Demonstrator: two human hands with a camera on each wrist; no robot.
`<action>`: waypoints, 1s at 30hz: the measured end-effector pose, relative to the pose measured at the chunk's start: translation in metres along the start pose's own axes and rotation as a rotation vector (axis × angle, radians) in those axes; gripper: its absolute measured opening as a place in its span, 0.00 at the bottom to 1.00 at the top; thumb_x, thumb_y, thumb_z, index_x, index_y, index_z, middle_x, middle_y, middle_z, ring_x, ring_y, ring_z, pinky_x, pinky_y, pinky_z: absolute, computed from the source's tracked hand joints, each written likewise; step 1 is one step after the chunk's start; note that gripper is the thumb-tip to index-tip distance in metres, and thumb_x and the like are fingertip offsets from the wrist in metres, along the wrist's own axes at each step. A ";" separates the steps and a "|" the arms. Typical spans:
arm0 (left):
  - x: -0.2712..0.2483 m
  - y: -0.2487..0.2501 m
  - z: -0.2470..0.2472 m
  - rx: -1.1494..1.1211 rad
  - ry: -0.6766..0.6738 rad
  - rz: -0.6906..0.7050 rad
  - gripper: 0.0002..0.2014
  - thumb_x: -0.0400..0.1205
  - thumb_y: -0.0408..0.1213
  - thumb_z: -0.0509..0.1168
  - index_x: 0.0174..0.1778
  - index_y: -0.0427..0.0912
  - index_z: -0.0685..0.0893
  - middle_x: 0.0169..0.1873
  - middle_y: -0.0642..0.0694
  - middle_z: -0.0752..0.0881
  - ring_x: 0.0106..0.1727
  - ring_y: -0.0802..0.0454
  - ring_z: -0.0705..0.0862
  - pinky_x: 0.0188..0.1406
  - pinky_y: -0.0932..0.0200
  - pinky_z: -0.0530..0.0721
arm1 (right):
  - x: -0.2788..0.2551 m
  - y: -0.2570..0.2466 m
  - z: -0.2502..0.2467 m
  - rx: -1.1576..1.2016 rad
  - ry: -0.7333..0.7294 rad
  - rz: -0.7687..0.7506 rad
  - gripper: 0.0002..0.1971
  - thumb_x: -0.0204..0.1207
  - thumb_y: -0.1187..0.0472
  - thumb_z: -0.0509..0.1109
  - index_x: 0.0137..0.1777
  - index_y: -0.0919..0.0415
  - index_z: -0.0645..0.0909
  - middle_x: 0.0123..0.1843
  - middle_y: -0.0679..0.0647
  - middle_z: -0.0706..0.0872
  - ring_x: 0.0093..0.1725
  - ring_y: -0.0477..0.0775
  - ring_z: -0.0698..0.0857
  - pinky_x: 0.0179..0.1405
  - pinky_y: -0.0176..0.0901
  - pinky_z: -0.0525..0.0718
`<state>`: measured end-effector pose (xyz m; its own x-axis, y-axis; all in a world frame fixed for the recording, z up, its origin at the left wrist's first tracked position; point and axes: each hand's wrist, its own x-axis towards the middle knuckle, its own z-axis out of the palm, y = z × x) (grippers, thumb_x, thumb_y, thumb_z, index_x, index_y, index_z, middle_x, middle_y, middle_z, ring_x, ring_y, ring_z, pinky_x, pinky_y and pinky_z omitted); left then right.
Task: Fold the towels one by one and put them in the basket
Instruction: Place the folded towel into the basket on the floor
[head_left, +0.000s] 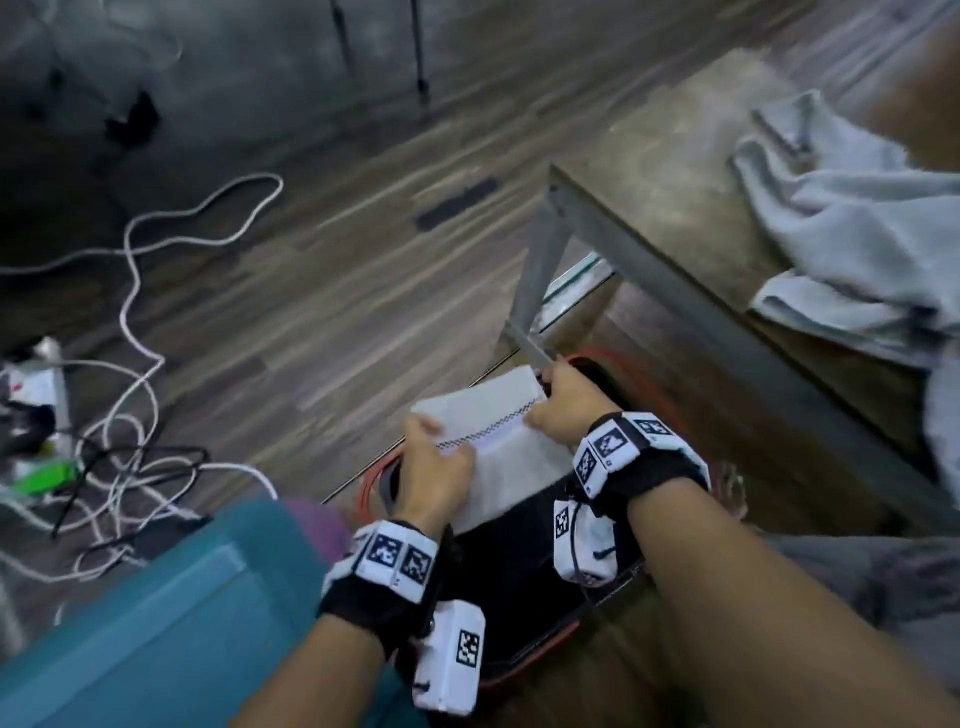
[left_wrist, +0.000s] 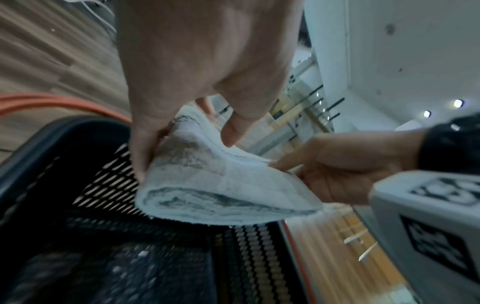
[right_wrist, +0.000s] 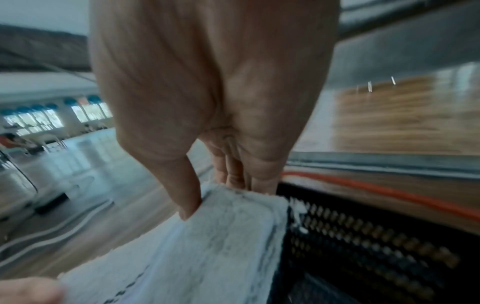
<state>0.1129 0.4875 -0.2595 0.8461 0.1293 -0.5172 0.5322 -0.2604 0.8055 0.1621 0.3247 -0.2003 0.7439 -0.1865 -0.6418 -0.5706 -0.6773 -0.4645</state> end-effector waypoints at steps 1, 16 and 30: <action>-0.001 -0.013 0.005 0.064 -0.042 -0.049 0.07 0.75 0.35 0.65 0.45 0.49 0.76 0.38 0.47 0.83 0.38 0.47 0.83 0.39 0.55 0.81 | 0.005 0.008 0.012 -0.027 -0.033 0.033 0.19 0.79 0.66 0.69 0.69 0.64 0.72 0.62 0.62 0.83 0.59 0.64 0.84 0.50 0.51 0.84; 0.029 -0.101 0.056 0.351 -0.142 -0.520 0.24 0.81 0.46 0.64 0.66 0.29 0.80 0.65 0.28 0.81 0.63 0.31 0.82 0.62 0.47 0.81 | 0.041 0.077 0.100 0.023 -0.220 0.123 0.27 0.81 0.71 0.63 0.80 0.64 0.65 0.68 0.66 0.82 0.66 0.67 0.82 0.67 0.56 0.81; 0.064 -0.107 0.060 0.524 -0.308 -0.519 0.22 0.85 0.38 0.61 0.71 0.30 0.79 0.70 0.30 0.80 0.71 0.34 0.79 0.69 0.49 0.79 | 0.047 0.105 0.107 0.068 -0.233 0.184 0.23 0.83 0.69 0.62 0.78 0.61 0.73 0.69 0.63 0.82 0.66 0.62 0.82 0.68 0.50 0.80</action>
<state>0.1079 0.4663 -0.3965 0.4073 0.1071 -0.9070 0.7072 -0.6654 0.2390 0.0999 0.3212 -0.3447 0.5307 -0.1278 -0.8379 -0.7158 -0.5969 -0.3623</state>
